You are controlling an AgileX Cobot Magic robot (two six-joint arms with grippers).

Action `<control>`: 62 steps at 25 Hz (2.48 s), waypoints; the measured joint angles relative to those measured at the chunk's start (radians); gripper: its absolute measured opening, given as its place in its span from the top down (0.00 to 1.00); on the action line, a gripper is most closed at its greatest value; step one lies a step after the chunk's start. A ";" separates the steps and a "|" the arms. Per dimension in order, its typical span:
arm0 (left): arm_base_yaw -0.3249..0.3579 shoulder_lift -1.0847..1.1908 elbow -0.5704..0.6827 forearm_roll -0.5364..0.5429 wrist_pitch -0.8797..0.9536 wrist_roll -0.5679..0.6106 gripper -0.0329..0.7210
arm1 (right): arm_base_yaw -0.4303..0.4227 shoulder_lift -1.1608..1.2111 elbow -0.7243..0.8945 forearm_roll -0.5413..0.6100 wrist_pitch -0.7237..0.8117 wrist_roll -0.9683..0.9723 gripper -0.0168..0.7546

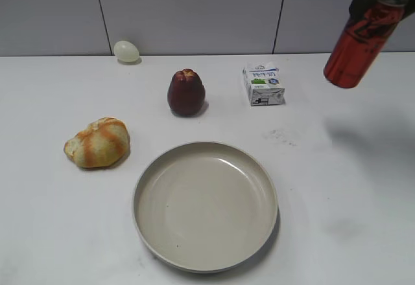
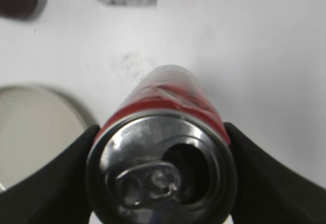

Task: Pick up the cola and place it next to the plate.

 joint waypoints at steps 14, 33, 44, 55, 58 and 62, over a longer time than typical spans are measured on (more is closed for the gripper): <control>0.000 0.000 0.000 0.001 0.000 0.000 0.64 | 0.304 -0.236 0.614 -0.014 -0.302 -0.005 0.29; 0.000 0.000 0.000 0.001 0.000 0.000 0.65 | 0.312 -0.133 0.616 -0.049 -0.358 0.000 0.20; 0.000 0.000 0.000 0.001 0.000 0.000 0.65 | 0.311 -0.131 0.455 -0.054 -0.296 0.017 0.17; 0.000 0.000 0.000 0.001 0.000 0.000 0.65 | 0.103 0.016 0.051 -0.067 -0.023 0.035 0.18; 0.000 0.000 0.000 0.001 0.000 0.000 0.65 | 0.030 0.020 0.025 -0.106 -0.008 0.031 0.18; 0.000 0.000 0.000 0.001 0.000 0.000 0.65 | -0.020 0.007 0.036 -0.140 -0.003 0.029 0.20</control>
